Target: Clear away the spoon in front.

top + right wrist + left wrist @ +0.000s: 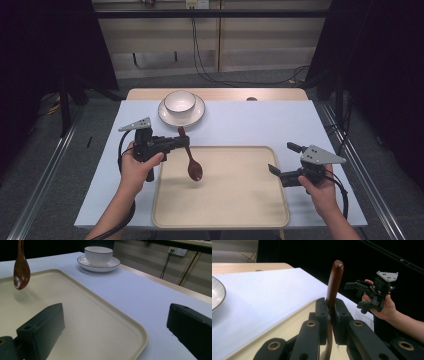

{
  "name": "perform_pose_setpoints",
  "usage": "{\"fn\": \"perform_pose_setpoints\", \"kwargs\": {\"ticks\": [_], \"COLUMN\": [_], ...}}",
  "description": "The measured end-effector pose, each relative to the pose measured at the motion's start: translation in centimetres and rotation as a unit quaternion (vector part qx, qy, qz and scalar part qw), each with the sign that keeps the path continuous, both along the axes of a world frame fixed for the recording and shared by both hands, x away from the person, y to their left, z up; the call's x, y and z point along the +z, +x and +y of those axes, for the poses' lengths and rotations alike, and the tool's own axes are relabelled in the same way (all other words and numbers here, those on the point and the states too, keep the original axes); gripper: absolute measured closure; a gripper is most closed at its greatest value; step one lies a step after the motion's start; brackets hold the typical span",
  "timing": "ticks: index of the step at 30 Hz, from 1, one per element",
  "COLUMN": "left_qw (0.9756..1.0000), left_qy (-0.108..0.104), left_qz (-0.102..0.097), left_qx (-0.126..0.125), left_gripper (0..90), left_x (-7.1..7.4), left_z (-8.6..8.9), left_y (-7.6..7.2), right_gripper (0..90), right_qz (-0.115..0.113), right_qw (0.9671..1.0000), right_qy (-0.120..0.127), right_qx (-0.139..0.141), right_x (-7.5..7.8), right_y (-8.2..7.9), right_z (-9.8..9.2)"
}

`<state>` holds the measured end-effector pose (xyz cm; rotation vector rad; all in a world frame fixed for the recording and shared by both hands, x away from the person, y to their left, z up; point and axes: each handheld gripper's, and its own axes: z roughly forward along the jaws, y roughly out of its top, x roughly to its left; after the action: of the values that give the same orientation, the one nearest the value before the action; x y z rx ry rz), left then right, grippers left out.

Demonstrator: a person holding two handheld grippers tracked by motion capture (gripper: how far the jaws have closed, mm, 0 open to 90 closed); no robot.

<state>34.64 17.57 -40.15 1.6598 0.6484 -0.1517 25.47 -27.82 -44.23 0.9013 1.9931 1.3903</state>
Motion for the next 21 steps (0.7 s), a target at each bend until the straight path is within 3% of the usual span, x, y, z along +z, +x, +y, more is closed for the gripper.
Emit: {"fn": "perform_pose_setpoints", "kwargs": {"ticks": [21], "left_qw": [0.9994], "left_qy": [0.002], "left_qz": [0.02], "left_qx": [-0.028], "left_gripper": [84.0], "left_x": [-1.2], "left_z": [-0.9], "left_y": [-1.2], "right_gripper": [1.3], "right_qz": [-0.003], "right_qw": [1.0], "right_qy": [-0.002], "right_qx": [0.0], "right_x": [0.0], "right_y": [0.0], "right_z": [0.0]}}
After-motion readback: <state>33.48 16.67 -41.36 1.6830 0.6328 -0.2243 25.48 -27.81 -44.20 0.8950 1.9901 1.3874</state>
